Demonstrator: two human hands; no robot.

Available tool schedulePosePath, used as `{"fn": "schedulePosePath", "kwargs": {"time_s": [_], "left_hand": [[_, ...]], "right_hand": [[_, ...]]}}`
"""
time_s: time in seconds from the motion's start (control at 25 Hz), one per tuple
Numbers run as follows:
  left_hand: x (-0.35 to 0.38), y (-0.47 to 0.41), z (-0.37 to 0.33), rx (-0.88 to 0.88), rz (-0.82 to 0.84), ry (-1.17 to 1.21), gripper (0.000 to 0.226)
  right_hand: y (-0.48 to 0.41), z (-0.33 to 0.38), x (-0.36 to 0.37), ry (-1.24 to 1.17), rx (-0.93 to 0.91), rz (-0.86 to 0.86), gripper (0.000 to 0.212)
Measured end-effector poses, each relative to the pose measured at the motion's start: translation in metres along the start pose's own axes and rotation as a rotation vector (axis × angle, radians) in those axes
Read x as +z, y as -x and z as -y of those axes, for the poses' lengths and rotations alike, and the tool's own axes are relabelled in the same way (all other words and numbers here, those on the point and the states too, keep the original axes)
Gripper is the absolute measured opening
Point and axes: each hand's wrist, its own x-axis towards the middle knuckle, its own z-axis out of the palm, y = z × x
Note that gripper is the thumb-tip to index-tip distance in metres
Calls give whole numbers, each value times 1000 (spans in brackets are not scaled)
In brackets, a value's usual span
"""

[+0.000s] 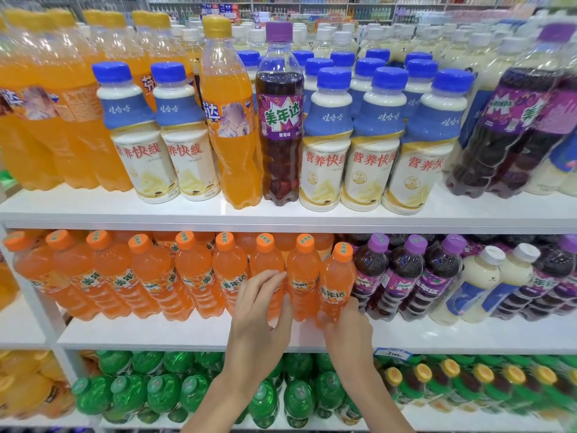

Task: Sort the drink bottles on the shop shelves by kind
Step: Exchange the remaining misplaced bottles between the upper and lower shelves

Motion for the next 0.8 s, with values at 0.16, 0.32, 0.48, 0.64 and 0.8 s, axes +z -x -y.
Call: {"fn": "schedulePosePath", "kwargs": {"time_s": [0.16, 0.32, 0.48, 0.64, 0.8], "left_hand": [[4, -1, 0, 3, 1, 10, 39], [5, 1, -3, -17, 32, 22, 37], [6, 4, -3, -50, 74, 7, 42], [5, 3, -7, -47, 81, -13, 42], [3, 2, -10, -58, 88, -39, 40]], "right_hand": [[-4, 2, 5, -5, -28, -53, 37], [-10, 2, 6, 57, -53, -66, 41], [-13, 5, 8, 102, -80, -80, 45], [-13, 7, 3, 310, -54, -84, 51], [-17, 5, 3, 360, -33, -34, 58]]}}
